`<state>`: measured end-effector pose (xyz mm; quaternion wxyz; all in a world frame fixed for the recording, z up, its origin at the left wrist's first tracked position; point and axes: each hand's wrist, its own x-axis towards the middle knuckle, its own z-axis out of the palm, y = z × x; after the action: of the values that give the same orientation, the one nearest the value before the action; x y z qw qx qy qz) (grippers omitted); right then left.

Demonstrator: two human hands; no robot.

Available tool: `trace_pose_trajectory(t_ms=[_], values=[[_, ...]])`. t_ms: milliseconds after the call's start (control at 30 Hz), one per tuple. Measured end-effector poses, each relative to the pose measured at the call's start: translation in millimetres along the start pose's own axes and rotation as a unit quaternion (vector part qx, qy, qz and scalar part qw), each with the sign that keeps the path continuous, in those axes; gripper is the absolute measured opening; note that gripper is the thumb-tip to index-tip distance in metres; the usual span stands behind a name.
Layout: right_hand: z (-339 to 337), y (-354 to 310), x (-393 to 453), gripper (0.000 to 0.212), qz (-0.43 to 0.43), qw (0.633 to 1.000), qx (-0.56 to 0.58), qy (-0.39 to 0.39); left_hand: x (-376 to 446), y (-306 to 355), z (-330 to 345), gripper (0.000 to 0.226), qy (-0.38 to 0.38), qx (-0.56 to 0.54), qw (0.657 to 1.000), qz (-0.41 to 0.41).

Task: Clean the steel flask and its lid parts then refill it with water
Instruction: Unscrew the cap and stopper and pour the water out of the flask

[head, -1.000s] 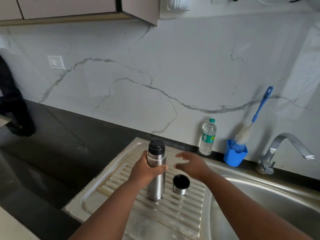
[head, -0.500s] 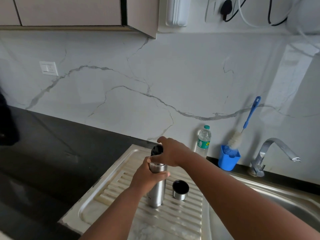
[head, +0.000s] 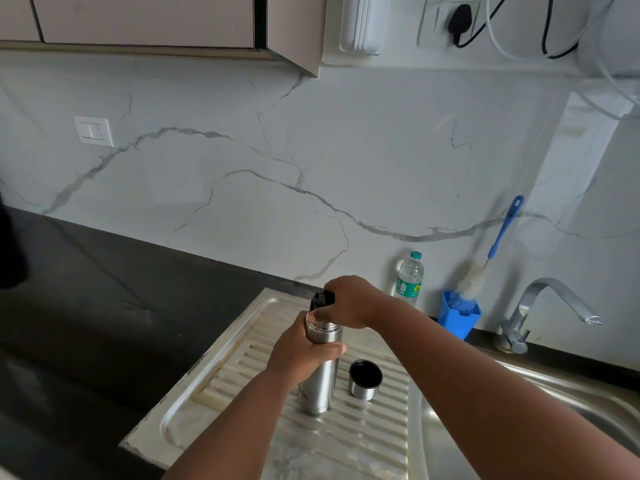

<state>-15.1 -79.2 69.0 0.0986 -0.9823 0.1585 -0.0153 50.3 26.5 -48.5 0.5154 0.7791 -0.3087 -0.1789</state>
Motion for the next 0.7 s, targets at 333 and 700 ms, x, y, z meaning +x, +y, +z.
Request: trace_pose_trajectory(t_ms=[333,700], values=[[4.1,17.3,6.8,0.035,-0.052,0.996,0.064,0.012,4.7,-3.1,1.0,0.056,0.004,-0.012,1.000,-0.009],[1.7,6.4,-1.7,0.063,-0.012,0.991,-0.122,0.045,2.6,0.4,4.6,0.068,0.005,-0.041,0.999,-0.035]])
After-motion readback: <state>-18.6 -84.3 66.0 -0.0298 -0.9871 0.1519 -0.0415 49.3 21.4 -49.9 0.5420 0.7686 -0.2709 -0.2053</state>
